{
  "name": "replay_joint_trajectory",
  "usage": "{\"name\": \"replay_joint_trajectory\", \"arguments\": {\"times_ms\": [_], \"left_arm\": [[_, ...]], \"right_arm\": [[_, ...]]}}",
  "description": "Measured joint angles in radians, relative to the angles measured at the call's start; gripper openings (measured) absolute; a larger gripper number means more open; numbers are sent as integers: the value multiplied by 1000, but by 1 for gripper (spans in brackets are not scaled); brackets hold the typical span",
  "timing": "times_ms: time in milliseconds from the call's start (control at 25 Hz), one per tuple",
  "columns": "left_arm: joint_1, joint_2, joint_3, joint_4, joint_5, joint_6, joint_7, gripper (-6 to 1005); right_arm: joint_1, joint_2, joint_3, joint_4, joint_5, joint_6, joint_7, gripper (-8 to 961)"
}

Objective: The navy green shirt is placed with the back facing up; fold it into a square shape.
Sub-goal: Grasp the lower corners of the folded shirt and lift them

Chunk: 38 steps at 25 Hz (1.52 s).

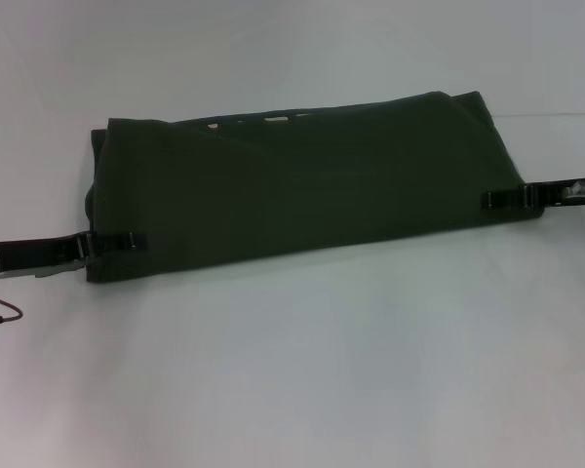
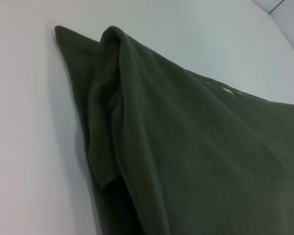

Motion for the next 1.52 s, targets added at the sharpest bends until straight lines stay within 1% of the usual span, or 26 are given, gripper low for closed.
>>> {"name": "replay_joint_trajectory", "arguments": {"times_ms": [240,400,520,1080,1520], "left_arm": [[-3,0,0,0,0,5,-3,874],[-5,0,1,1,0,6,-9,874],[-6,0,1,3,0,9,-10,874],[-4,0,0,5,0,12,-11,868],[-6,0,1,4,0,12,-11,856]], "right_arm": [[-4,2,-8,12,-1,40,2,888],[-6,-10,-5,14,-2,27,10,883],[-8,-13,-8,20,-2,29,11,879],[1,4,-9,23,-1,35,2,861],[1,6,-15,24,-1,39,-4,848]]}}
